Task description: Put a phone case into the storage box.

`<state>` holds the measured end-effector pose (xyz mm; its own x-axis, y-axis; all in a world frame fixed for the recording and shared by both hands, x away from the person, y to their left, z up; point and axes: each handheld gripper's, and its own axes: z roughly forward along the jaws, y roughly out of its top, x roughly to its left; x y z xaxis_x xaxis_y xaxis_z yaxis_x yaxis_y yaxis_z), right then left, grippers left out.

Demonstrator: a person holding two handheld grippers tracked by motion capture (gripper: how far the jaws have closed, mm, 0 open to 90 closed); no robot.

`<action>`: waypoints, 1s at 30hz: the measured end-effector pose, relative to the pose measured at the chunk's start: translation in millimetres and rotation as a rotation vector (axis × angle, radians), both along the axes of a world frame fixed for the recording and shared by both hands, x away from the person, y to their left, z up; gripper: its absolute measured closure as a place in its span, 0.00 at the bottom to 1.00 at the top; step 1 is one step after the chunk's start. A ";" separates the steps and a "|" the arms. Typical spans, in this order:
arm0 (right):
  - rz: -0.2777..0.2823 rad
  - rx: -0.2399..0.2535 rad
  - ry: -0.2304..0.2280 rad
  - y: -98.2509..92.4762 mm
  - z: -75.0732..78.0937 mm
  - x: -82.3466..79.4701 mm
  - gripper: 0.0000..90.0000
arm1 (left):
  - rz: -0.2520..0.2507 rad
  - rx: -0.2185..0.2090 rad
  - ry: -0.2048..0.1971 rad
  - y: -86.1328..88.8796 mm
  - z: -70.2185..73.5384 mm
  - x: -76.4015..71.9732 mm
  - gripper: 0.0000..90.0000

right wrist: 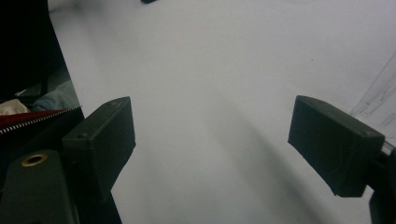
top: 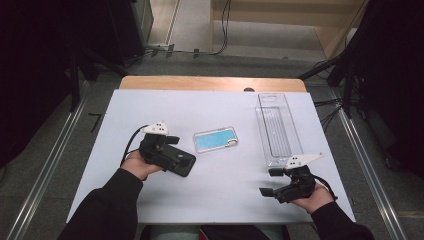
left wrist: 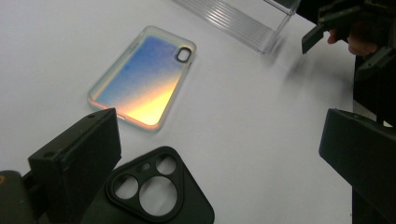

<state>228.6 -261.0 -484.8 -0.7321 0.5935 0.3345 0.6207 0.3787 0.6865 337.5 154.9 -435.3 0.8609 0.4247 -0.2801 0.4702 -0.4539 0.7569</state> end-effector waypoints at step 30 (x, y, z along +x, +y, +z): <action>0.019 0.009 -0.006 1.4 0.8 -0.2 0.14 | -0.109 0.048 -0.060 -58.2 -0.5 61.0 0.00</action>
